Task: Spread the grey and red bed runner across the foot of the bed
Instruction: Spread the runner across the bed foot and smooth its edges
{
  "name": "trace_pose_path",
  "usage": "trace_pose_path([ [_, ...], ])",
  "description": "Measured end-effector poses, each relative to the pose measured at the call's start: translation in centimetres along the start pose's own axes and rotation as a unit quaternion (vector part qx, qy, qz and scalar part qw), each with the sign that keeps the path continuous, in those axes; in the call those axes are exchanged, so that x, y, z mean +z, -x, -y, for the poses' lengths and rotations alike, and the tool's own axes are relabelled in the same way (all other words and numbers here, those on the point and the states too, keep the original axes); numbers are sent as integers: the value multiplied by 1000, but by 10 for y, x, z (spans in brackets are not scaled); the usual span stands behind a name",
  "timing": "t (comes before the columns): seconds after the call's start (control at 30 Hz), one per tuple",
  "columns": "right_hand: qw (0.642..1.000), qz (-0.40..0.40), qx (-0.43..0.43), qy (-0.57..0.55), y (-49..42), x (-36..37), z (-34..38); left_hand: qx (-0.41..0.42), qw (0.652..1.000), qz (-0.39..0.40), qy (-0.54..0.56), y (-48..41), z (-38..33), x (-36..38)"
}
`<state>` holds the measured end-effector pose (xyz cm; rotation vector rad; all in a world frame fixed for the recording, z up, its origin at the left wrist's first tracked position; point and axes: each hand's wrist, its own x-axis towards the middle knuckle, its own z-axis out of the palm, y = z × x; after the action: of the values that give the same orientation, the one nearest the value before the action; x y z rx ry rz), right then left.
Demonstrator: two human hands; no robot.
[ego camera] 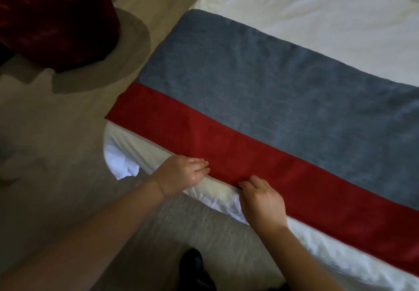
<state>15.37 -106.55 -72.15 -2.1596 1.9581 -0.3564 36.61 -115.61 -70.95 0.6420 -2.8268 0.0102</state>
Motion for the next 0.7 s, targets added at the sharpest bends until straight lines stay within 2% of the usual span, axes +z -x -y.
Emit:
trace_pose_path([
  [0.13,1000,6,-17,8,-24,1,26,-77,996,-16,-39,22,39,-13],
  [0.23,999,40,-8,17,-35,7,47,-111,993,1,-41,41,59,-21],
  [0.37,995,94,2,26,-33,6,53,-148,987,57,-26,45,56,-21],
  [0.5,990,125,-37,49,-51,-28,42,-238,963,121,19,28,51,-32],
  [0.57,993,109,-13,52,-72,-56,30,-260,962,79,21,-6,57,-52],
  [0.7,997,28,56,46,-118,-119,-11,-249,968,-7,16,-125,75,-98],
])
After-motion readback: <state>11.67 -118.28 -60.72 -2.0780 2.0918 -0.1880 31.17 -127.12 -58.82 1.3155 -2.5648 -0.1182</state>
